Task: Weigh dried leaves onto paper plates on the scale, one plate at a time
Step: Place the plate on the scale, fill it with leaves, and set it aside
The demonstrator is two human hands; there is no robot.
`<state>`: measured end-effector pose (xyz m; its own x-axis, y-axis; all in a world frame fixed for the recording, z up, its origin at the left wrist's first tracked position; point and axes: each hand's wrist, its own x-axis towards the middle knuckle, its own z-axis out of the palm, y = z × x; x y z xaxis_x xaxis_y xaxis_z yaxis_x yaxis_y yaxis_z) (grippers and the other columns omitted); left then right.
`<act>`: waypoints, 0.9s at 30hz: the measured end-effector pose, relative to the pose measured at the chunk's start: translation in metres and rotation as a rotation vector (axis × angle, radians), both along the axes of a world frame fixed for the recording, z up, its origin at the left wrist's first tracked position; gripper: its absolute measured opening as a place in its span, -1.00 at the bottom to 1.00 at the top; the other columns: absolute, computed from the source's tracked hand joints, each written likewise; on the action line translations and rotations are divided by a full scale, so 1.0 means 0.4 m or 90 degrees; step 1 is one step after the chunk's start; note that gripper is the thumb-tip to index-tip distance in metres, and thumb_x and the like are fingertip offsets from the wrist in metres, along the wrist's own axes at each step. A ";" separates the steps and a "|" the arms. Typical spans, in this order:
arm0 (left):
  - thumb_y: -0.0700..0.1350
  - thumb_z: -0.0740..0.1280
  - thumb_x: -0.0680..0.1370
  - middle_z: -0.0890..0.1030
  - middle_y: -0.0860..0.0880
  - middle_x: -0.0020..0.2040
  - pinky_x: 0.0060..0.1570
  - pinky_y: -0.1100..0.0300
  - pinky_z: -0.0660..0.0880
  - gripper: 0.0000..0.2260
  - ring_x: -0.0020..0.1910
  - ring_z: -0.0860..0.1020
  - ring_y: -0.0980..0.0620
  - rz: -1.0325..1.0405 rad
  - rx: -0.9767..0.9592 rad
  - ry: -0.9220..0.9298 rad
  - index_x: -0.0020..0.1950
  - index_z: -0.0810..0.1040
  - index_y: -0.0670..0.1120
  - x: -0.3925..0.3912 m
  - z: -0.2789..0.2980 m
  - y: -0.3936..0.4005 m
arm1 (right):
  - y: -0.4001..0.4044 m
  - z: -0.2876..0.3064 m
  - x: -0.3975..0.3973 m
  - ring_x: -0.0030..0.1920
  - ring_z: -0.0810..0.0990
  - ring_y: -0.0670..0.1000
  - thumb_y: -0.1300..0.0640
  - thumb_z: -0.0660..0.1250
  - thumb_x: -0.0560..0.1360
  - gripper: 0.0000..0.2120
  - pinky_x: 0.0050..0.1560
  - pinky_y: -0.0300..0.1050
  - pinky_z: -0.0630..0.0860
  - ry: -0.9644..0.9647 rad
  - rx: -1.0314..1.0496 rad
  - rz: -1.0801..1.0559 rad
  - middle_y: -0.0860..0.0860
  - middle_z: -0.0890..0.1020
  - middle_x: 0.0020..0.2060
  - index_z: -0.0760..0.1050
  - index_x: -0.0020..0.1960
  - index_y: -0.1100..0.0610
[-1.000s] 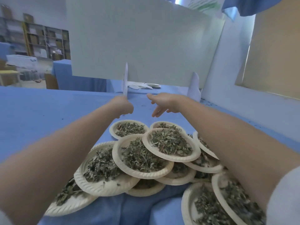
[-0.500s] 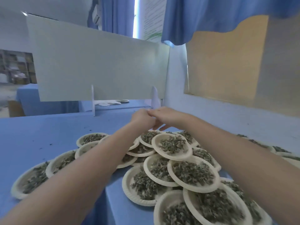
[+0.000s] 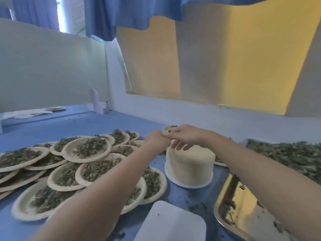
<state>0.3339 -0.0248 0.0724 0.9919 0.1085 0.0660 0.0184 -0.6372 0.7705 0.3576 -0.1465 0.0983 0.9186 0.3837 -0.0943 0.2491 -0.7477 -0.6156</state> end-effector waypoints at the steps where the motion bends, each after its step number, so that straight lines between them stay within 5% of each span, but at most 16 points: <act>1: -0.26 0.18 0.54 0.57 -0.30 -0.11 -0.17 0.14 0.46 -0.82 -0.07 0.58 -0.19 0.001 0.035 0.008 0.01 0.55 -0.29 0.013 -0.016 -0.028 | -0.034 -0.018 0.011 -0.11 0.59 0.05 -0.06 0.15 0.61 -0.60 -0.08 -0.07 0.52 -0.021 -0.020 -0.018 0.13 0.63 -0.05 0.45 0.27 0.21; 4: -0.27 0.18 0.51 0.42 -0.25 -0.26 -0.46 0.21 0.24 -0.86 -0.30 0.49 -0.11 0.037 0.101 0.018 -0.25 0.41 -0.21 0.060 -0.067 -0.073 | -0.112 -0.064 0.053 0.09 0.57 0.24 0.07 0.17 0.58 -0.62 0.08 0.07 0.50 -0.107 -0.062 -0.082 0.24 0.63 0.07 0.51 0.20 0.36; 8: -0.23 0.22 0.48 0.35 -0.03 -0.38 -0.48 0.21 0.23 -0.76 -0.44 0.31 0.04 0.062 0.143 0.017 -0.34 0.22 -0.07 0.126 -0.119 -0.083 | -0.167 -0.117 0.111 0.08 0.52 0.22 0.11 0.21 0.52 -0.68 0.01 0.01 0.47 -0.139 -0.226 -0.132 0.23 0.52 0.25 0.53 0.10 0.33; 10: -0.23 0.24 0.48 0.35 -0.03 -0.40 -0.50 0.21 0.23 -0.76 -0.44 0.32 0.04 0.068 0.156 0.019 -0.34 0.24 -0.09 0.148 -0.135 -0.077 | -0.180 -0.142 0.130 0.24 0.39 0.19 0.08 0.22 0.50 -0.68 0.20 0.01 0.39 -0.160 -0.291 -0.180 0.14 0.46 0.26 0.46 0.17 0.25; 12: -0.25 0.21 0.48 0.37 -0.05 -0.40 -0.51 0.20 0.26 -0.77 -0.45 0.33 0.02 0.063 0.163 0.017 -0.34 0.24 -0.09 0.161 -0.141 -0.074 | -0.191 -0.160 0.136 0.09 0.39 0.20 0.12 0.19 0.50 -0.86 0.00 -0.04 0.39 -0.158 -0.291 -0.218 0.15 0.44 -0.02 0.37 -0.10 0.21; 15: -0.32 0.14 0.45 0.37 -0.07 -0.39 -0.48 0.20 0.27 -0.75 -0.42 0.33 0.01 0.037 0.176 0.009 -0.35 0.18 -0.05 0.168 -0.138 -0.074 | -0.206 -0.163 0.140 -0.37 0.25 0.01 0.29 0.13 0.49 -0.70 -0.42 -0.16 0.13 -0.124 -0.233 -0.229 0.04 0.26 -0.40 0.15 -0.38 0.12; 20: -0.35 0.10 0.48 0.31 -0.06 -0.37 -0.46 0.23 0.18 -0.76 -0.41 0.26 0.05 0.014 0.220 -0.003 -0.35 0.22 -0.12 0.151 -0.097 -0.083 | -0.200 -0.121 0.129 -0.38 0.30 0.00 0.34 0.11 0.51 -0.70 -0.46 -0.20 0.16 -0.158 -0.222 -0.235 0.02 0.30 -0.40 0.19 -0.37 0.14; 24: -0.36 0.11 0.48 0.28 -0.05 -0.37 -0.49 0.23 0.14 -0.75 -0.43 0.22 0.05 0.023 0.228 -0.038 -0.35 0.19 -0.12 0.112 -0.044 -0.084 | -0.200 -0.067 0.101 -0.43 0.11 0.01 0.33 0.09 0.48 -0.70 -0.45 -0.17 0.07 -0.173 -0.197 -0.249 0.05 0.18 -0.40 0.14 -0.38 0.11; 27: -0.37 0.10 0.48 0.21 -0.05 -0.36 -0.47 0.23 0.07 -0.72 -0.42 0.15 0.04 0.035 0.193 -0.060 -0.35 0.14 -0.11 0.069 0.000 -0.073 | -0.204 -0.035 0.068 -0.45 0.20 0.01 0.37 0.09 0.47 -0.71 -0.47 -0.18 0.13 -0.183 -0.156 -0.241 0.07 0.28 -0.41 0.18 -0.38 0.15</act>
<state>0.3614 -0.0541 0.0725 0.9732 0.1225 0.1946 -0.0036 -0.8381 0.5455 0.3849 -0.2281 0.0844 0.9904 0.0185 0.1371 0.0671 -0.9310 -0.3587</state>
